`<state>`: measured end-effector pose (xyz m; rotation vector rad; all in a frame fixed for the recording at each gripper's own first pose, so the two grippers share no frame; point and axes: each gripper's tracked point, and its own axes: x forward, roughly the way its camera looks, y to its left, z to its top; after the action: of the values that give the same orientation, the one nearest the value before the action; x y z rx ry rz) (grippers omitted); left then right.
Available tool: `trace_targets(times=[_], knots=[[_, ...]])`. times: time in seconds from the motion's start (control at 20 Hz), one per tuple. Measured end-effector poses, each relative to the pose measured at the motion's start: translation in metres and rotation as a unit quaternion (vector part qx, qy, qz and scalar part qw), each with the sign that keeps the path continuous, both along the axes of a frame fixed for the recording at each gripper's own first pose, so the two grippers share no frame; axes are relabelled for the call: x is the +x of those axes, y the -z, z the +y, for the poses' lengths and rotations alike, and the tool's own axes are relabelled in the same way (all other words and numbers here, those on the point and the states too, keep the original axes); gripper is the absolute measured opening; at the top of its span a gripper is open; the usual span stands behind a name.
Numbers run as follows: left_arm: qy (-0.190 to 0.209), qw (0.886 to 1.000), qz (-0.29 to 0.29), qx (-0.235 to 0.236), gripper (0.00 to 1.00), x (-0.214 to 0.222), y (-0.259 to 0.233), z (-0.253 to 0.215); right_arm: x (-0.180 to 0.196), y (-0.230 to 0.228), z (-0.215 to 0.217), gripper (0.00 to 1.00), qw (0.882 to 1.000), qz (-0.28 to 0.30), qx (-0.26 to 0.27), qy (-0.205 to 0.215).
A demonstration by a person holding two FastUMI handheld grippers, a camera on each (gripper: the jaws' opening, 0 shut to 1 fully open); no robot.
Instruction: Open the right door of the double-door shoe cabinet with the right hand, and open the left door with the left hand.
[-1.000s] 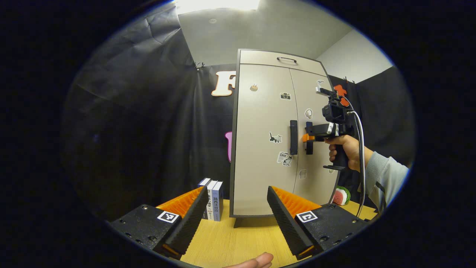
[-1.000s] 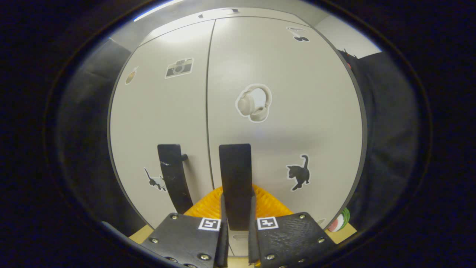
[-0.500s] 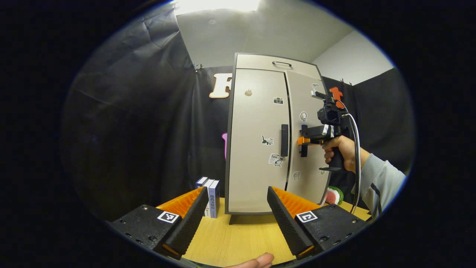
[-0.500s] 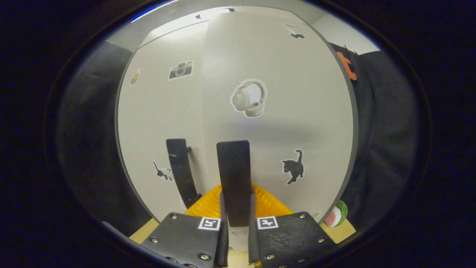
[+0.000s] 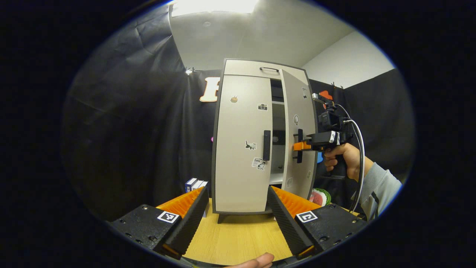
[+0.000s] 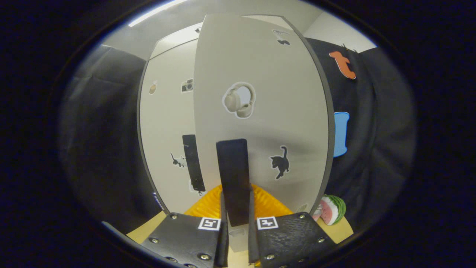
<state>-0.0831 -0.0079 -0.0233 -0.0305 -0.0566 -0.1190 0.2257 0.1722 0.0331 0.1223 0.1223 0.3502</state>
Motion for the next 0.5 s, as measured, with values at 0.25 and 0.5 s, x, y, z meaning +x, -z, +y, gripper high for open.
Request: trace_targets(times=[0.25,0.5], knots=[[0.007,1.000,-0.007,-0.005,0.98,-0.007,-0.007,-0.009,-0.012,-0.003,-0.020,0.21,1.000,-0.006,0.004,-0.011],[0.016,1.000,0.000,0.000,0.98,-0.007,0.001,-0.017,-0.023,-0.004,-0.054,0.21,1.000,-0.007,0.018,-0.008]])
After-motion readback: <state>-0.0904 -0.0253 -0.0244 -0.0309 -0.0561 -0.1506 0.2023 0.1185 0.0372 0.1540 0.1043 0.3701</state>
